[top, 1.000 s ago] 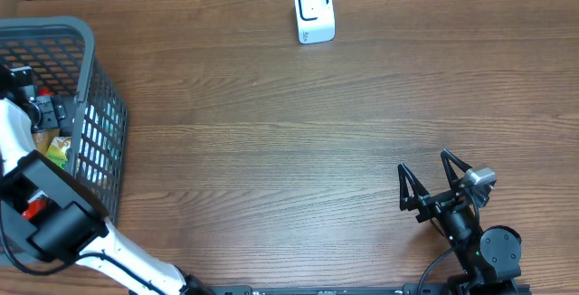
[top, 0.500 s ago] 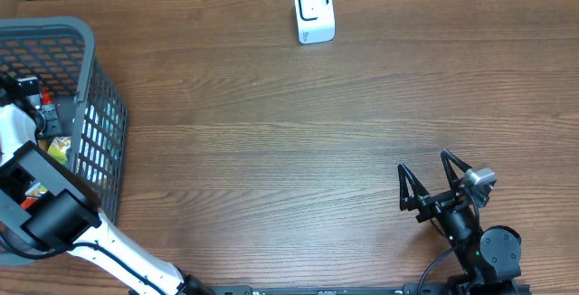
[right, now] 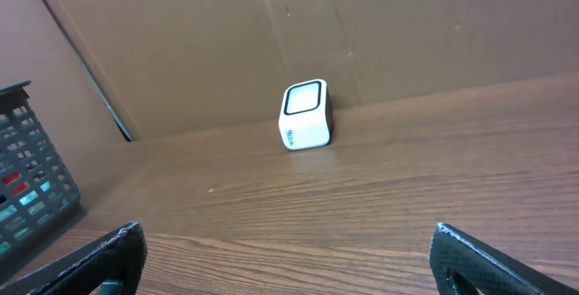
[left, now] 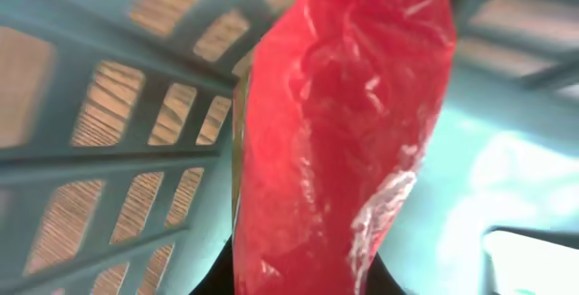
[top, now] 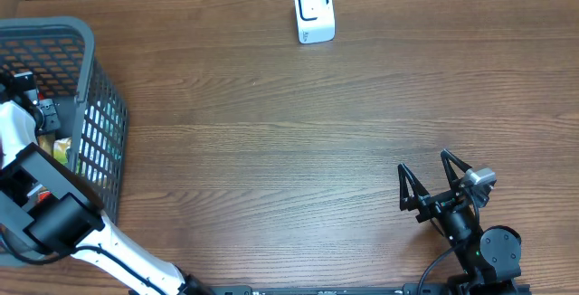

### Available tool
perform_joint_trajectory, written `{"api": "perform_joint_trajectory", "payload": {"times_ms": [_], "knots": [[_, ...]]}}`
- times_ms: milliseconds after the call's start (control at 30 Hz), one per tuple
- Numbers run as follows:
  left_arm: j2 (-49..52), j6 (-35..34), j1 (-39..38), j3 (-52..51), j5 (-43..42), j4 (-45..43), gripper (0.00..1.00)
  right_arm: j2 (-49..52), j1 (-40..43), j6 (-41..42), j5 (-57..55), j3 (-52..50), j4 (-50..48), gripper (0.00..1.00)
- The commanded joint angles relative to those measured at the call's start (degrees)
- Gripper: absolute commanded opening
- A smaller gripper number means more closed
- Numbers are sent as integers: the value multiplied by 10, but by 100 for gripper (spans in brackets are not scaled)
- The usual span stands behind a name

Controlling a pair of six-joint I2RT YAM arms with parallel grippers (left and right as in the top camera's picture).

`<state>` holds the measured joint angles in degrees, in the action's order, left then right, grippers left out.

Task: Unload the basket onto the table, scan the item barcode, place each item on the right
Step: 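Lift the red-ended snack out and lay it on the table center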

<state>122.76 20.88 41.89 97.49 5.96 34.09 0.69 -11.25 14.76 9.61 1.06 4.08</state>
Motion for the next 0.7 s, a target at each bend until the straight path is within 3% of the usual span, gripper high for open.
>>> {"api": "perform_joint_trajectory", "payload": {"times_ms": [0, 300, 467, 667], "knots": [[-118, -35, -16, 10, -42, -5, 4, -5, 1, -2, -5, -6, -3, 100], [-266, -103, -19, 10, -53, -6, 4, -5, 1, -2, -5, -6, -3, 100], [-337, -111, -19, 10, -124, -2, 4, -5, 1, -2, -5, -6, -3, 100], [-411, -133, -21, 10, -133, -21, 4, -5, 1, -2, -5, -6, -3, 100]]}}
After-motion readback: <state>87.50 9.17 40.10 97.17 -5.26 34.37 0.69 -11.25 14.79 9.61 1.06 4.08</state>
